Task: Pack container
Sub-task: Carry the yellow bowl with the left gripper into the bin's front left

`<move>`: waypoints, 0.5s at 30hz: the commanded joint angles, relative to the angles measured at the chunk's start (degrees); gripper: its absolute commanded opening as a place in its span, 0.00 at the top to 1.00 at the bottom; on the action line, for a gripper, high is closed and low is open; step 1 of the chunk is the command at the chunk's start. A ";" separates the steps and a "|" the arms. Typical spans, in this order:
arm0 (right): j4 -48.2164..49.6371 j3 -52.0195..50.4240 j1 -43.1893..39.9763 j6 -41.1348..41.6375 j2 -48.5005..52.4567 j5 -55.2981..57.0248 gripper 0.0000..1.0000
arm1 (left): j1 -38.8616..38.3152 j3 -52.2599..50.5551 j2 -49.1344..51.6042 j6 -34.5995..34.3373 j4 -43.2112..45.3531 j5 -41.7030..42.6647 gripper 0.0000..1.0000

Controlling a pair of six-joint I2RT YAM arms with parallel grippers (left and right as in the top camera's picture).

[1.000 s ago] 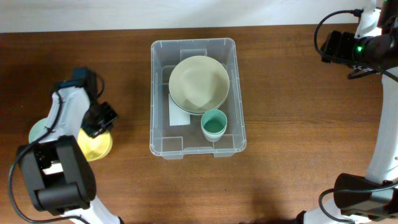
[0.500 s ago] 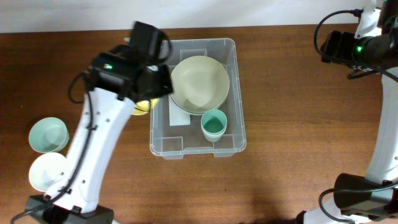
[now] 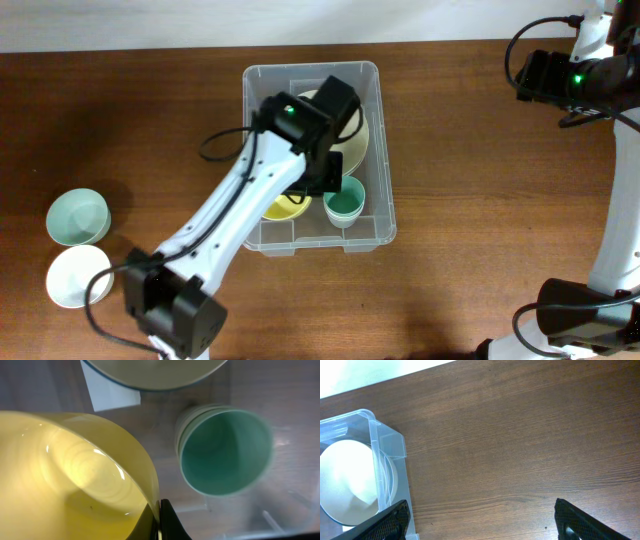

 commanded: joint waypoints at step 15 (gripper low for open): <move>-0.22 -0.28 -0.22 0.26 0.31 0.52 0.12 | 1.68 0.02 7.32 -0.09 -1.95 -0.07 0.66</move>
